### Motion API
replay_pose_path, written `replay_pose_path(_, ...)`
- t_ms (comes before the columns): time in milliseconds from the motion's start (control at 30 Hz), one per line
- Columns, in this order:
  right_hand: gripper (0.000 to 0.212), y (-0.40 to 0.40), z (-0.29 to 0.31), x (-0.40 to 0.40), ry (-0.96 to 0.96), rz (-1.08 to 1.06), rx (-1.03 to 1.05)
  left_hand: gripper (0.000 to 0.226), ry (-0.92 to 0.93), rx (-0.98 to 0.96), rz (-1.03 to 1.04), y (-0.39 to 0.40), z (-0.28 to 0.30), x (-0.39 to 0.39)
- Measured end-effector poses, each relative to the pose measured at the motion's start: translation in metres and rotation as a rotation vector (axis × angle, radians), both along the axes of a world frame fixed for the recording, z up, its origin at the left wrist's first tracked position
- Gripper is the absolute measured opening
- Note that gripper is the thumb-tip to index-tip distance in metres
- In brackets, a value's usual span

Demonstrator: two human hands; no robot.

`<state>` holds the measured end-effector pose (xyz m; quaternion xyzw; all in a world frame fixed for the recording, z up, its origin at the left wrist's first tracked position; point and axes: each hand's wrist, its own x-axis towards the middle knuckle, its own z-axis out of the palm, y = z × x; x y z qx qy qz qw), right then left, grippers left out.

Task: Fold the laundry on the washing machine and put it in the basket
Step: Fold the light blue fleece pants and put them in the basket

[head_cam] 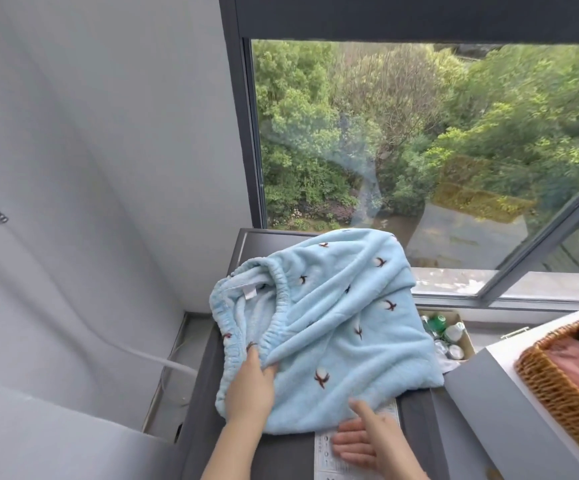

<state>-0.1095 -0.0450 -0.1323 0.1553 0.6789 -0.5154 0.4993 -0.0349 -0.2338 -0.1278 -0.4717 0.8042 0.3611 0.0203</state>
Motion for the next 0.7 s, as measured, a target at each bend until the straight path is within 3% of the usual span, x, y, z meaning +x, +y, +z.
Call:
replay_pose_path(67,0.038,-0.001,0.001,0.004,-0.011,-0.125,-0.086,0.024,0.114,0.022,0.035,-0.010,0.008,0.009)
replay_pose_path(167,0.026,-0.004,-0.002,0.003,-0.028,-0.406,-0.324,0.016,0.202,-0.096,0.019,-0.030,0.026,0.024)
replay_pose_path(333,0.038,-0.011,0.011,-0.015,-0.119,-0.702,-0.596,0.011,0.236,-0.264,0.100,-0.077,0.048,0.053)
replay_pose_path(400,0.038,-0.008,0.014,-0.018,-0.090,-0.707,-0.590,0.013,0.210,-0.328,0.175,-0.096,0.051,0.065)
replay_pose_path(500,0.038,-0.004,0.013,-0.003,0.024,-0.533,-0.462,0.013,0.170,-0.381,0.261,-0.103,0.047,0.074)
replay_pose_path(567,0.038,-0.004,0.005,0.014,0.050,-0.525,-0.342,0.015,0.052,-0.400,0.243,-0.094,0.034,0.076)
replay_pose_path(700,0.031,-0.005,-0.005,0.028,0.177,-0.594,-0.249,0.047,-0.120,-0.195,0.241,-0.065,-0.002,0.089)
